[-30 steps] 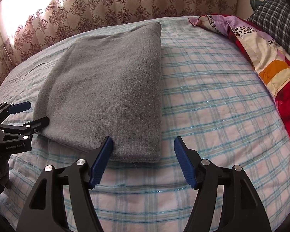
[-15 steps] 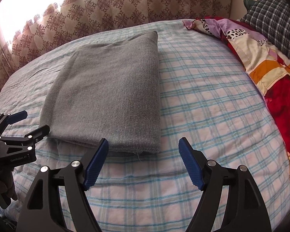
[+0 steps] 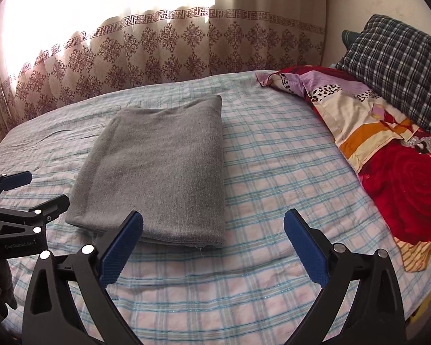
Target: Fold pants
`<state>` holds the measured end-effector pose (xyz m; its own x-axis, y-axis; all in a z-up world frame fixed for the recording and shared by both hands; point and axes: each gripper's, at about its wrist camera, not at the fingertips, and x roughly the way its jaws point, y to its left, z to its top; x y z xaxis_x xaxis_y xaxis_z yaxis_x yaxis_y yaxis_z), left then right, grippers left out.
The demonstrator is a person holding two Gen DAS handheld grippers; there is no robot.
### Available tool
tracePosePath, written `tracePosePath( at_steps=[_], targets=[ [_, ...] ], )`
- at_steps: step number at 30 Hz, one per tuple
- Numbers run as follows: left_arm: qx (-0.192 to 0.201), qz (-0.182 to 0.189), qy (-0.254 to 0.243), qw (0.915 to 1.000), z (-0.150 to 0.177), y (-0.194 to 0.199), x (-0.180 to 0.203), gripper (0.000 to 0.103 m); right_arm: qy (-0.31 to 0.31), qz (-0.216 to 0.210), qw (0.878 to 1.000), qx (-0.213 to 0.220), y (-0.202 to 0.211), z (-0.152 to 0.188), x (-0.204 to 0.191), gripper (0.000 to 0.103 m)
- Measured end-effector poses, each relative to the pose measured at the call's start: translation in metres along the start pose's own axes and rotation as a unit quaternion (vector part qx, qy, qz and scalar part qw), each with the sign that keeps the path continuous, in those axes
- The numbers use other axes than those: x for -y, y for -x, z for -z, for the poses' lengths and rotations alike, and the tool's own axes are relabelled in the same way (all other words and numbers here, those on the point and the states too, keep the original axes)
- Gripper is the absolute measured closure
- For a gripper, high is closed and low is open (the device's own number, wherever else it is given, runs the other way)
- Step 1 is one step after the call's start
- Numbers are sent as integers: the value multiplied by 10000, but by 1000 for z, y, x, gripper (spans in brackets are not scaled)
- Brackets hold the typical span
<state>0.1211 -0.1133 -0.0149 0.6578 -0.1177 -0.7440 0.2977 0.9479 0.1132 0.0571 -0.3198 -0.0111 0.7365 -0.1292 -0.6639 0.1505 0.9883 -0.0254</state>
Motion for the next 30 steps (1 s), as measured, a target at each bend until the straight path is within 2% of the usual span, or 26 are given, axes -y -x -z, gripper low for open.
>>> tracePosePath(
  at_steps=[4, 9, 12, 15, 30],
  targets=[
    [106, -191, 118, 9997, -6, 8, -1, 3, 58, 129, 9999, -2, -3, 2, 0, 5],
    [419, -382, 247, 9981, -11, 22, -3, 3, 253, 172, 9995, 83, -2, 4, -7, 5],
    [394, -717, 318, 9961, -17, 25, -5, 3, 308, 167, 9993, 117, -1, 4, -10, 5],
    [451, -508, 365, 9970, -20, 29, -8, 3, 320, 133, 9994, 100, -2, 5, -11, 5],
    [184, -551, 137, 9982, -17, 17, 1, 3, 323, 212, 9992, 134, 1, 5, -12, 5]
  ],
)
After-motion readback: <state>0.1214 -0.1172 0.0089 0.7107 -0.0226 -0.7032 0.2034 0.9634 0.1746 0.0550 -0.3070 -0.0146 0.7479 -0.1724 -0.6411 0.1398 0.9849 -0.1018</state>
